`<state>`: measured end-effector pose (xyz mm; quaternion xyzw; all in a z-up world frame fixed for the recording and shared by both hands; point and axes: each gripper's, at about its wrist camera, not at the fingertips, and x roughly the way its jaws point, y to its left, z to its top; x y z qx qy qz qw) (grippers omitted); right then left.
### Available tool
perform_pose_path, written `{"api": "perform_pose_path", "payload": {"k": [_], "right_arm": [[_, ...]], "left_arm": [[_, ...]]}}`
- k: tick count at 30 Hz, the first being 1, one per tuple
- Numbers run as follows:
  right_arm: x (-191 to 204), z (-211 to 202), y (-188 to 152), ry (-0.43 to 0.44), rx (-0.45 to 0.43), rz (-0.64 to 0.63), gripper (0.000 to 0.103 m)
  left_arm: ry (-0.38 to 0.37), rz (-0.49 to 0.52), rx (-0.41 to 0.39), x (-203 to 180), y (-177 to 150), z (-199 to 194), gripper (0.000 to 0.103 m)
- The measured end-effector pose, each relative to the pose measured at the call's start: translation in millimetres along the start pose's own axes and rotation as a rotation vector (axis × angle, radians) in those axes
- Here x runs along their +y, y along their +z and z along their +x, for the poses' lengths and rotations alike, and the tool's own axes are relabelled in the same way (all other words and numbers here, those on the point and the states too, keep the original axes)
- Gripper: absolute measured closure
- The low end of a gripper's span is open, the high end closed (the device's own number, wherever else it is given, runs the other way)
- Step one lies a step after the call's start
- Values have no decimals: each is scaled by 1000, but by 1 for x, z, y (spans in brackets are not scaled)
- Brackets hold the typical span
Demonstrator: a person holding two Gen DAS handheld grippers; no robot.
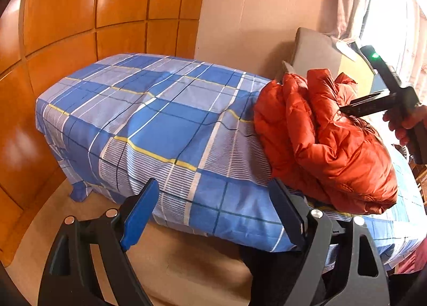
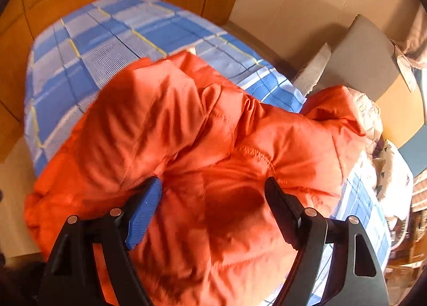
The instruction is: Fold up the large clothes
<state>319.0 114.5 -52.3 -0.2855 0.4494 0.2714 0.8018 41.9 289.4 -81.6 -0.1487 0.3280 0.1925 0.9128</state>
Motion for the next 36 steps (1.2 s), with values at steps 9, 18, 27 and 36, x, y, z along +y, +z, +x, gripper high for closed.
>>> {"api": "perform_pose_path", "payload": {"k": [9, 18, 27, 36], "right_arm": [[-7, -51, -52, 83, -96, -8, 22], [27, -15, -86, 46, -44, 45, 22], [-20, -59, -107, 196, -235, 305, 4], [-111, 8, -181, 482, -223, 872, 3]], "left_arm": [[7, 15, 2, -8, -2, -4, 18], [-39, -10, 42, -9, -5, 3, 18], [-306, 2, -16, -53, 47, 4, 2], [-538, -26, 177, -85, 88, 104, 2]]}}
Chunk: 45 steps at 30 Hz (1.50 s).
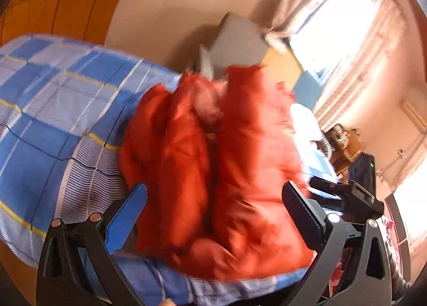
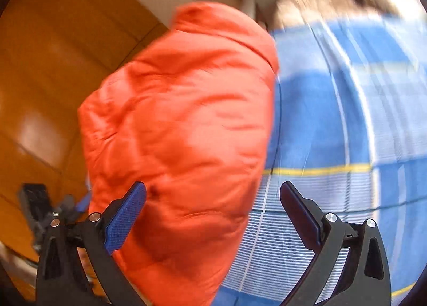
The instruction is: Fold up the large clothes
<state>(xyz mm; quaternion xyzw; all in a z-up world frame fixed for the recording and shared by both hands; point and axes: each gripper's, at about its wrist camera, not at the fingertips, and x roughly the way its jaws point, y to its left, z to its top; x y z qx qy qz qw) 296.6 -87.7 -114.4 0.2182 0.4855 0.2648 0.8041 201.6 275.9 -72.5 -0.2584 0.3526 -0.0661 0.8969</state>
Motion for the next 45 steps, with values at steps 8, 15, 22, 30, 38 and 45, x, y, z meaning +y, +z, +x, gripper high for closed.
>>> {"api": "perform_pose_path", "payload": {"k": [8, 15, 22, 30, 38, 45], "right_arm": [[-9, 59, 6, 192, 83, 87, 7], [26, 24, 23, 199, -29, -86, 67], [20, -65, 53, 160, -190, -179, 69], [-80, -102, 58, -106, -175, -72, 69], [-131, -81, 46, -221, -133, 19, 45], [-97, -113, 27, -399, -233, -32, 16]], "left_arm": [[-230, -87, 117, 45, -4, 51, 29], [-406, -99, 64, 24, -7, 48, 55], [-563, 40, 64, -71, 24, 70, 55], [-423, 227, 293, -165, 5, 181, 55], [-244, 286, 316, -184, -19, 207, 40], [-119, 304, 136, -189, -16, 149, 14]]}}
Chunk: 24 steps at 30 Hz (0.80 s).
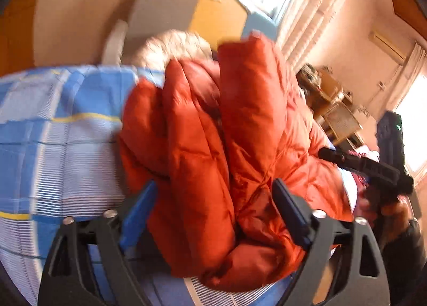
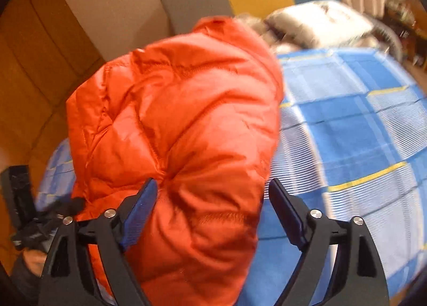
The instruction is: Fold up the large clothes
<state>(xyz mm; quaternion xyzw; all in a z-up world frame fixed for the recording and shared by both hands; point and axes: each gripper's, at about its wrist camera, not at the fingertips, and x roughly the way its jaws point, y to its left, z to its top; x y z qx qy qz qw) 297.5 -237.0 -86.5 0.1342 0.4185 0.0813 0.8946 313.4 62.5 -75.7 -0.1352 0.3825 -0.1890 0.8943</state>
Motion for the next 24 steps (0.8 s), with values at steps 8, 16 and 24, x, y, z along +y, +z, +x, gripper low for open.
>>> {"api": "perform_pose_path", "payload": {"k": [8, 16, 24], "right_arm": [[46, -56, -33, -217, -128, -6, 10], [80, -97, -94, -354, -174, 25, 7], [113, -137, -141, -407, -249, -35, 4]], "left_arm": [[172, 53, -97, -21, -15, -57, 2], [256, 92, -151, -39, -53, -106, 2], [301, 93, -188, -54, -85, -126, 2]]}}
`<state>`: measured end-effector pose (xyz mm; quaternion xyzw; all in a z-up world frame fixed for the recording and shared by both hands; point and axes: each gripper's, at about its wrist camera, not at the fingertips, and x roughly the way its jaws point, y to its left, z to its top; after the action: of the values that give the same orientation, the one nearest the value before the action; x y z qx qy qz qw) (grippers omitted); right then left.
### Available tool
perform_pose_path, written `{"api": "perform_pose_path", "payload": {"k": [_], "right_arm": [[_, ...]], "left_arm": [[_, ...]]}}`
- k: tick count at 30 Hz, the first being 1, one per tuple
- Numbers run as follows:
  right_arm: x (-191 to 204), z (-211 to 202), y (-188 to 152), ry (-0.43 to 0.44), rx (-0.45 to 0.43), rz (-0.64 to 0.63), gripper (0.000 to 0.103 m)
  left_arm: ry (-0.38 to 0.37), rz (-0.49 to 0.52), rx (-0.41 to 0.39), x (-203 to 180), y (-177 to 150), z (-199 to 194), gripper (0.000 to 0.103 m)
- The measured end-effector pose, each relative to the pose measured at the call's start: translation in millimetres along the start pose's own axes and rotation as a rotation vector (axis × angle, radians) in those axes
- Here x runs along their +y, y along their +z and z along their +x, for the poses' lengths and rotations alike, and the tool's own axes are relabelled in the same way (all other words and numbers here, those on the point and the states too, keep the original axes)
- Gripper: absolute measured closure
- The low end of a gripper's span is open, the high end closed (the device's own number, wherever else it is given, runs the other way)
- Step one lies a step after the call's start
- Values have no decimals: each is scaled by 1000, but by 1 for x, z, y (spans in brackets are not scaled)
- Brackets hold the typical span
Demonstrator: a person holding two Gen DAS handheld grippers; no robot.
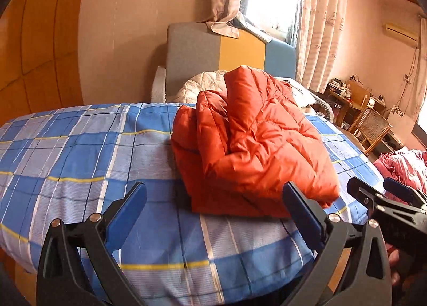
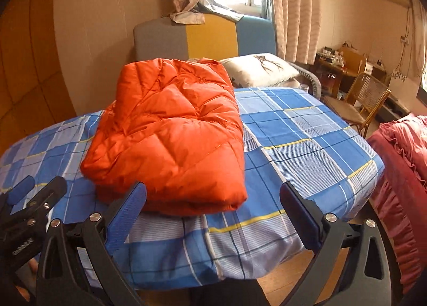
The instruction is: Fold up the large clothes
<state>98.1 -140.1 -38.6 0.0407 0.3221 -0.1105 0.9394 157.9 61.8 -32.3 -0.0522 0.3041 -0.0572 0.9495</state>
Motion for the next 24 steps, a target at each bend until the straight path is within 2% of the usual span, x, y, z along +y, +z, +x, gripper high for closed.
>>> {"api": "perform_pose_path", "payload": {"k": [3, 13, 18, 24], "right_arm": [[2, -14, -9, -4, -19, 8, 3], [5, -33, -21, -39, -46, -18, 3], [-1, -35, -26, -54, -43, 5, 3], [-1, -38, -34, -77, -47, 3, 3]], "left_arm": [[26, 18, -6, -3, -6, -7, 2], [22, -6, -51, 0, -18, -37, 2], [84, -7, -73, 1, -23, -44, 2], [118, 18, -92, -4, -30, -53, 2]]}}
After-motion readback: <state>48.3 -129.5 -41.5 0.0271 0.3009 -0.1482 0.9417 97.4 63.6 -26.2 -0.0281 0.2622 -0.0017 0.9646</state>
